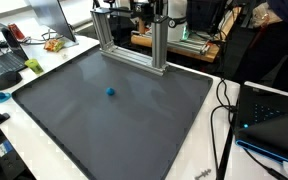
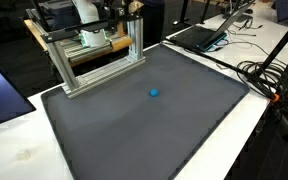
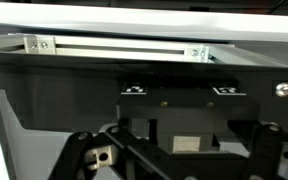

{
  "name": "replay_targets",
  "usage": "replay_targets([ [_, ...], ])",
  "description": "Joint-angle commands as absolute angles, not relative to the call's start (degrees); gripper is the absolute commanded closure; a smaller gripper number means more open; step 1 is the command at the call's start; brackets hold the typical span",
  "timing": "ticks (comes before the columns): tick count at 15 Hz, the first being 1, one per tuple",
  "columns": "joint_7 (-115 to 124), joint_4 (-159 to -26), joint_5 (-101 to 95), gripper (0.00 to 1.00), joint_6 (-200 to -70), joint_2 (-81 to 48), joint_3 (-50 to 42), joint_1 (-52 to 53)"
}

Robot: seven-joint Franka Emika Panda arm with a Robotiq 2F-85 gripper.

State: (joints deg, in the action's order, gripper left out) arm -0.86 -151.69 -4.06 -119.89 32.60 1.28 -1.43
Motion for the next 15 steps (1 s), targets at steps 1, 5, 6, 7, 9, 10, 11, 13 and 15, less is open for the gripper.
replay_targets([
  [1, -1.2, -152.7, -4.5, 0.32, -119.4, 34.5, 0.8, -1.0],
  [5, -0.8, -152.3, -4.4, 0.62, -119.2, 34.3, 1.1, -0.9],
  [6, -0.7, -152.3, -4.0, 0.69, -119.2, 34.2, 1.1, -0.7],
  [7, -0.3, -152.2, -4.2, 0.76, -119.3, 34.2, 1.2, -0.8],
  [9, 0.7, -152.0, -3.9, 0.78, -119.2, 33.8, 1.5, -0.9],
  [10, 1.3, -152.0, -4.0, 0.78, -119.6, 33.7, 1.6, -1.1],
  [11, 2.2, -151.7, -3.8, 0.78, -119.7, 33.4, 1.6, -1.2],
  [13, 4.0, -151.2, -3.4, 0.78, -120.7, 32.9, 1.6, -1.5],
  [15, 5.3, -151.1, -3.9, 0.78, -122.9, 32.1, 1.8, -1.7],
])
